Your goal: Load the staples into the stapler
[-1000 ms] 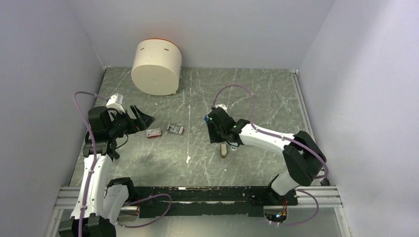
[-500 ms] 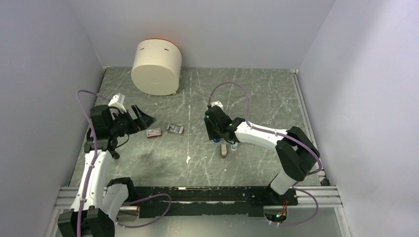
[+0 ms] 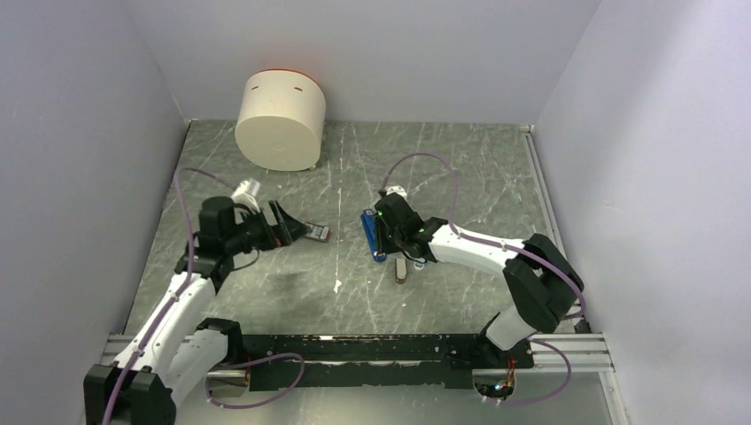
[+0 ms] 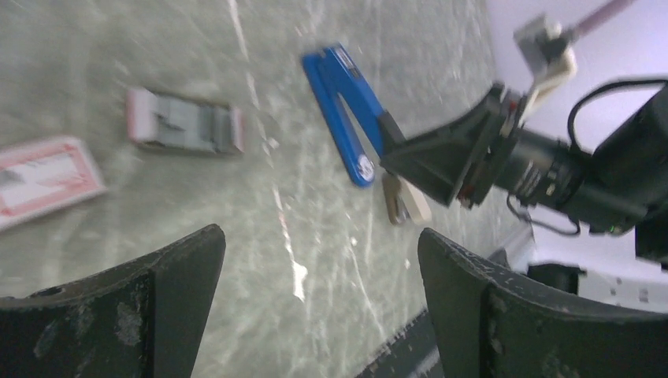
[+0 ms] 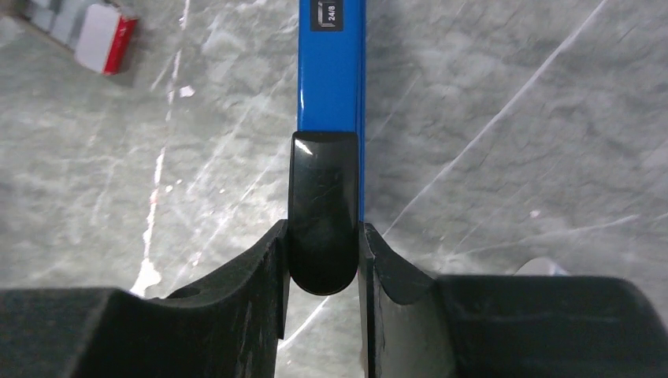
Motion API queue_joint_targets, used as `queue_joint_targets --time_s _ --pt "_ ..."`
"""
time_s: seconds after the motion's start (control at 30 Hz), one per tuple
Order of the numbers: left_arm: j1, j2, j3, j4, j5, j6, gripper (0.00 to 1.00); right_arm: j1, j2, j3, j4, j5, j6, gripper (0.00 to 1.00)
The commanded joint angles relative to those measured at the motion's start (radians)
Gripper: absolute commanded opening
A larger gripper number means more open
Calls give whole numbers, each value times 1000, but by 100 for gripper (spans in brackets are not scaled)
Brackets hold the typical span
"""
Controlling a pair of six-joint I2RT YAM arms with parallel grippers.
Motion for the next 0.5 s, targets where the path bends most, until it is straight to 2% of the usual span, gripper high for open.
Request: queue_joint_targets --time_s 0.0,0.1,0.3,0.33,0.47 --pt "-190 -6 -120 261 -117 -222 97 -10 -100 -65 127 -112 167 20" --pt "-317 74 -150 346 -206 -305 97 -16 -144 -116 181 -146 260 20" --pt "-546 298 -88 454 -333 -379 89 -30 -224 -208 247 -189 405 18" --pt "-584 333 -72 448 -369 -392 86 -31 -236 -221 257 -190 425 18" --pt "-708 448 -36 436 -534 -437 62 -39 -275 -264 297 -190 489 17"
